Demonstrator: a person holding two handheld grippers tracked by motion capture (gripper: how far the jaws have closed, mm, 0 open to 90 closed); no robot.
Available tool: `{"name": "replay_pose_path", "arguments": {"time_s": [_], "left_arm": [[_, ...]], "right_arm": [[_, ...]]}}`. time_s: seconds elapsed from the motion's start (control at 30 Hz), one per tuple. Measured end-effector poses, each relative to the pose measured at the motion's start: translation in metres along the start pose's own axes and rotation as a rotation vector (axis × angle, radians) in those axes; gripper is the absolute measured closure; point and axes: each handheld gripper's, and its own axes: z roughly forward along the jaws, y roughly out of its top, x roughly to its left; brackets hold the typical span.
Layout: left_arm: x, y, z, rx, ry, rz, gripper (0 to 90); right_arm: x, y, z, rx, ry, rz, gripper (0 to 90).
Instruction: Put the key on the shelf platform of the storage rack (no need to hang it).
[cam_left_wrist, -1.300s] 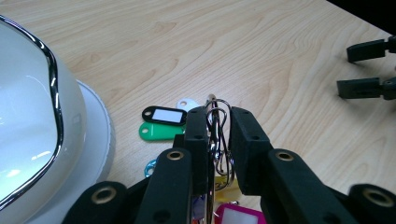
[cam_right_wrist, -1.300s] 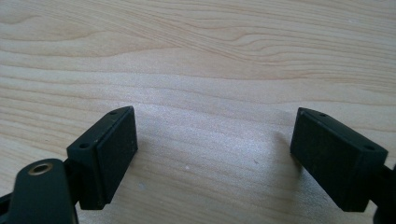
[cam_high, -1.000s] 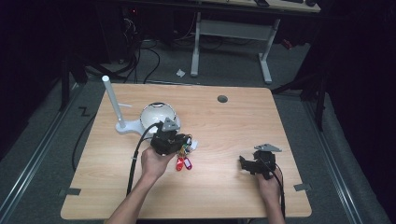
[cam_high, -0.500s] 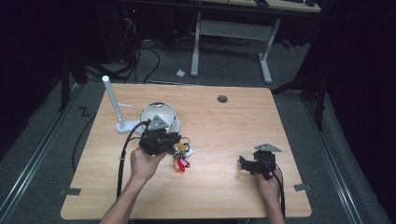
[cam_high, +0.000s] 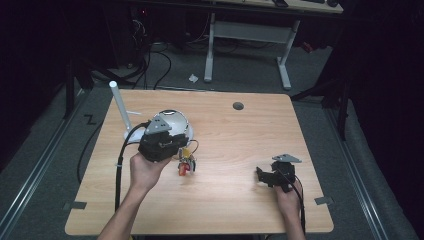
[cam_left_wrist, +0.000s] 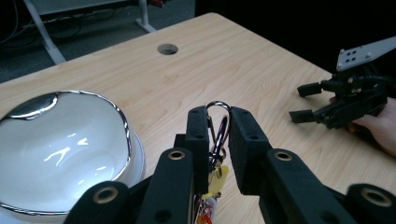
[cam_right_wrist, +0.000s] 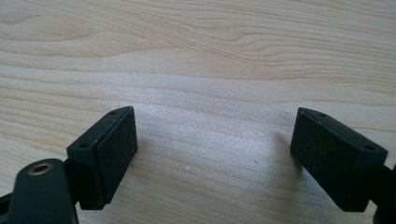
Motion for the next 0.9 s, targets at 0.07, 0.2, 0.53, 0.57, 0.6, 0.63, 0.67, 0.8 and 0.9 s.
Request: {"name": "replay_pose_path", "arguments": {"time_s": [0.07, 0.2, 0.53, 0.57, 0.6, 0.63, 0.67, 0.8, 0.9], "left_arm": [[0.003, 0.003, -0.005, -0.008, 0.008, 0.0, 78.7], [0.009, 0.009, -0.013, -0.025, 0.016, -0.011, 78.6], [0.022, 0.029, -0.031, -0.06, 0.032, -0.024, 78.7], [0.025, 0.031, -0.032, -0.062, 0.036, -0.025, 78.7], [0.027, 0.034, -0.034, -0.068, 0.038, -0.029, 78.7], [0.029, 0.036, -0.035, -0.073, 0.04, -0.033, 78.7], [0.031, 0.038, -0.036, -0.081, 0.041, -0.037, 78.7], [0.041, 0.047, -0.041, -0.096, 0.05, -0.05, 78.7], [0.047, 0.053, -0.043, -0.097, 0.069, -0.051, 78.7]], "right_arm": [[0.0, 0.0, 0.0, 0.0, 0.0, 0.0, 14.8], [0.0, 0.0, 0.0, 0.001, 0.0, 0.0, 14.8], [0.0, 0.0, 0.0, 0.002, 0.0, 0.0, 14.8], [0.0, 0.0, 0.0, 0.002, 0.0, 0.0, 14.8], [0.0, 0.0, 0.0, 0.001, 0.0, 0.0, 14.8], [0.0, 0.0, 0.0, 0.001, 0.0, 0.0, 14.8], [0.0, 0.0, 0.0, 0.001, 0.0, 0.0, 14.8], [0.0, 0.0, 0.0, 0.002, 0.0, 0.0, 14.8], [0.0, 0.0, 0.0, 0.002, 0.0, -0.001, 14.8]]}}
